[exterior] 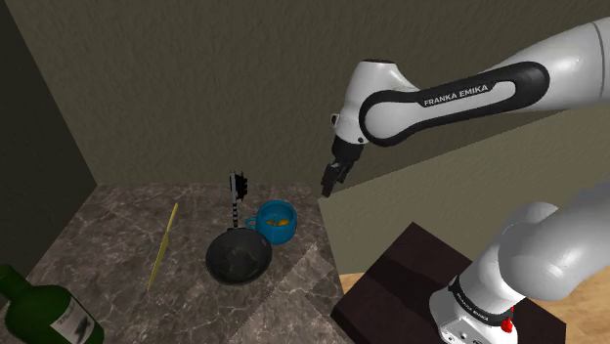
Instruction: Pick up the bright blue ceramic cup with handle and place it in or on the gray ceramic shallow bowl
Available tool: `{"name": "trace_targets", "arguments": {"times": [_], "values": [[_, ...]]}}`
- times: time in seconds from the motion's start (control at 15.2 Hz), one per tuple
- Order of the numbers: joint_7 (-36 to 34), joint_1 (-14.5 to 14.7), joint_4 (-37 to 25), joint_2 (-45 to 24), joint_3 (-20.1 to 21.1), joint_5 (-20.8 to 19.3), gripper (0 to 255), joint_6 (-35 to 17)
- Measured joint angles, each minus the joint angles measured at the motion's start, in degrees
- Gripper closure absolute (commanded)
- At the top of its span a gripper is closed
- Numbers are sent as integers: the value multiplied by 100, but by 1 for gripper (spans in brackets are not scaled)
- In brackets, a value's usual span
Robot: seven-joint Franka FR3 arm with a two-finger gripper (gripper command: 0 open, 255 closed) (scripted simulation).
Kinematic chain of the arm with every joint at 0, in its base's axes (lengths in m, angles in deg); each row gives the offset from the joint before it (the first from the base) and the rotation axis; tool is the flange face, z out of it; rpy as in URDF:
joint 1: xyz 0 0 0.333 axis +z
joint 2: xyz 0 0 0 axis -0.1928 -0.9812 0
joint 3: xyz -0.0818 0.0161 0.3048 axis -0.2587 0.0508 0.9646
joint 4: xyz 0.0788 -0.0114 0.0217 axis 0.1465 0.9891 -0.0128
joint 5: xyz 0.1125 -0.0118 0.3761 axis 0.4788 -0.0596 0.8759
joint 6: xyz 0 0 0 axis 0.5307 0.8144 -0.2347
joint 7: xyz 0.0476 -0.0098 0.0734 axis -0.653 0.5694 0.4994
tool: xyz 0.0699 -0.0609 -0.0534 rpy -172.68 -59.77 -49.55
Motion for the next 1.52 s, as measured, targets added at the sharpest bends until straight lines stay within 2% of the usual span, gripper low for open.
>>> {"name": "trace_targets", "arguments": {"times": [0.26, 0.73, 1.32, 1.52], "values": [[-124, 16, -351, -897, 145, -92, 0, -586], [-467, 128, -1160, -2599, 281, -488, 0, -1520], [-914, 539, -2615, -4525, 147, -1039, 0, -2037], [-944, 593, -2673, -4780, 110, -1091, 0, -2235]]}}
